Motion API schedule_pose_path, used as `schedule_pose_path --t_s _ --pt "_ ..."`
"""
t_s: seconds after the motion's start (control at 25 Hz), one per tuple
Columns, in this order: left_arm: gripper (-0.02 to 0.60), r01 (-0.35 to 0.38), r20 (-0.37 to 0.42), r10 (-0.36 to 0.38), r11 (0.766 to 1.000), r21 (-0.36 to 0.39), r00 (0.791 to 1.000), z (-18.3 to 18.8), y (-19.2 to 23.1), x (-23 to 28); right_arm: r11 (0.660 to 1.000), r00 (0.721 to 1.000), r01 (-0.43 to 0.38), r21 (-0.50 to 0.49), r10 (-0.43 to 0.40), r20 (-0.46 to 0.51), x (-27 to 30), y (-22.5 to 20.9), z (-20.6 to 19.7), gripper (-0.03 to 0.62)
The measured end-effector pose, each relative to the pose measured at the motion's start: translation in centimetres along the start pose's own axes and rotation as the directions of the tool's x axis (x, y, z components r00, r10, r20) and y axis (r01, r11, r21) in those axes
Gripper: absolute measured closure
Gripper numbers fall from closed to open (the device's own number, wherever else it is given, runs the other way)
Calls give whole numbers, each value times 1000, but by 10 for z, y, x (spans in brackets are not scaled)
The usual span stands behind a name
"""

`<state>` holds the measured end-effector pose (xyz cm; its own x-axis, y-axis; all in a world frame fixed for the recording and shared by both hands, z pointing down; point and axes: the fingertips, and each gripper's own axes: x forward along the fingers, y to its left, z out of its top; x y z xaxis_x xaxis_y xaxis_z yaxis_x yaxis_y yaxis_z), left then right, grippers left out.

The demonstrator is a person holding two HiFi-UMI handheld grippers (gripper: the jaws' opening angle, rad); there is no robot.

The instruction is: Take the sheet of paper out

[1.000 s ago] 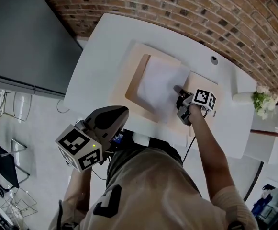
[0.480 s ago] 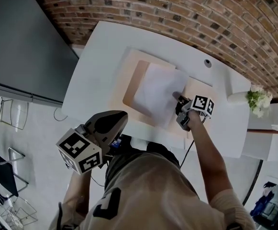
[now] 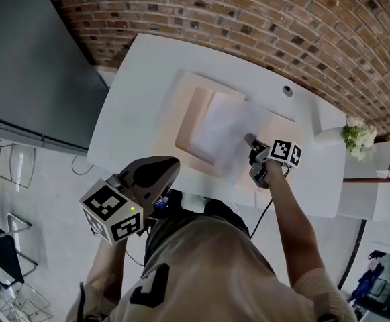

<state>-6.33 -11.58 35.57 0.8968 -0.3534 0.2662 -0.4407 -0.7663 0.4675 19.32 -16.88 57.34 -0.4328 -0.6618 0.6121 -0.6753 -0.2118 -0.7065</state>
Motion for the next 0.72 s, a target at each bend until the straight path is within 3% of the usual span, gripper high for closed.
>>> schedule_pose_path --t_s 0.4,0.72 --pt "568 49 3 -49 999 -5 999 -2 8 -16 998 998 59 -31 -58 41 -15 9 -3 569" --pt "568 80 -13 -80 997 -2 997 -9 11 -15 998 996 62 -25 -60 65 -25 17 -7 569"
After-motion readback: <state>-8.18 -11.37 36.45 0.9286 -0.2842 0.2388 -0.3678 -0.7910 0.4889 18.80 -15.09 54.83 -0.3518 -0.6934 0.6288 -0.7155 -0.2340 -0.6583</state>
